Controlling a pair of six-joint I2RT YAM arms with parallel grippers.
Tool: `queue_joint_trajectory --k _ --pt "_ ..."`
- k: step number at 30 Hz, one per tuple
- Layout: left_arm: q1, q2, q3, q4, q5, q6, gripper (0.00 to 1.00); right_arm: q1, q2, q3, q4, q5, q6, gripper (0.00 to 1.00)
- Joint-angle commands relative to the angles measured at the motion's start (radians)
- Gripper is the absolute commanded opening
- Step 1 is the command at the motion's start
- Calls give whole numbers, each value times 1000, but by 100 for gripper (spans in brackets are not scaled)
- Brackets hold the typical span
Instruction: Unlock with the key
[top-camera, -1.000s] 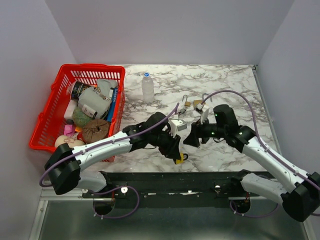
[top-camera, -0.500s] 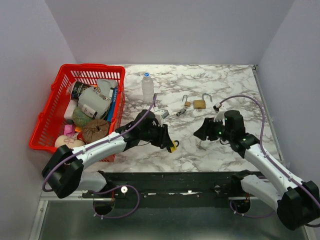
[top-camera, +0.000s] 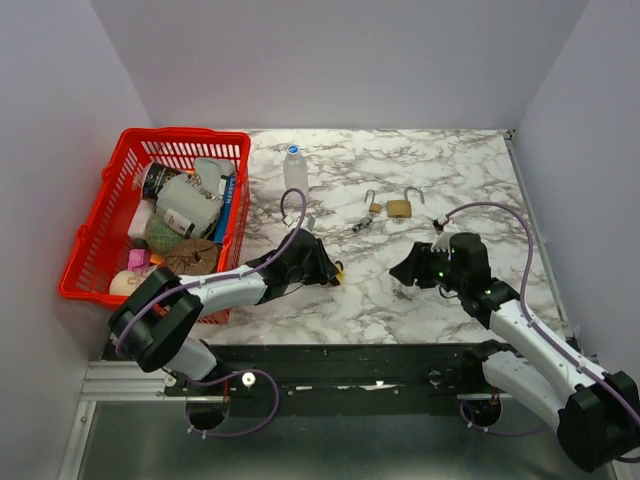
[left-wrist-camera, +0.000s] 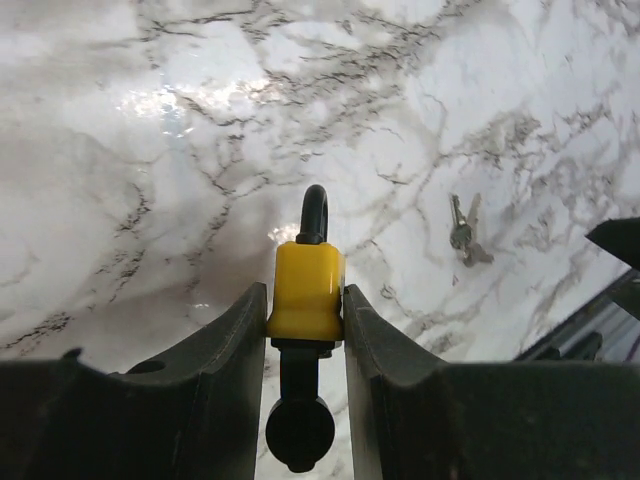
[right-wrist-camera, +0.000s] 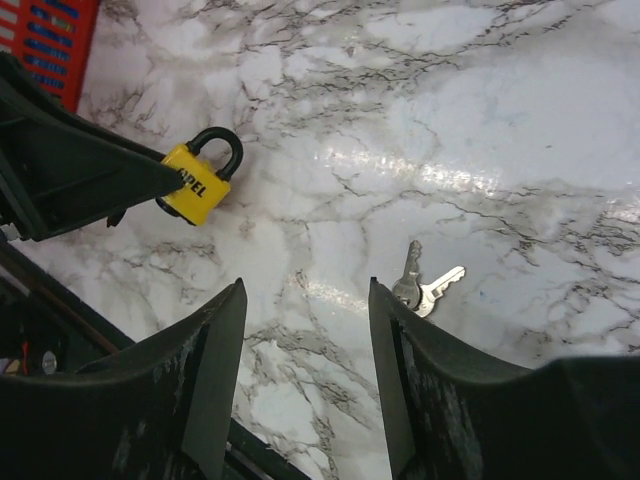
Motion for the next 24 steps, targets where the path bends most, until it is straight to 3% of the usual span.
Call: queue_joint_trajectory --k 1,6,9,12,16,24 --pt "-34 53 -21 133 -199 -99 0 7 35 -27 -25 97 -3 61" --pt "-66 121 -2 108 -212 -121 0 24 73 -27 -45 149 -20 61" --pt "-75 142 7 67 -193 -122 9 27 79 -16 -65 155 -26 61" --pt "-86 138 4 36 -176 -121 35 36 88 -8 -69 164 -29 61" --pt "-101 116 16 -26 -153 -95 57 56 128 2 -80 181 -31 60" --pt "-101 72 50 -126 -135 -21 81 151 258 67 -109 298 -19 52"
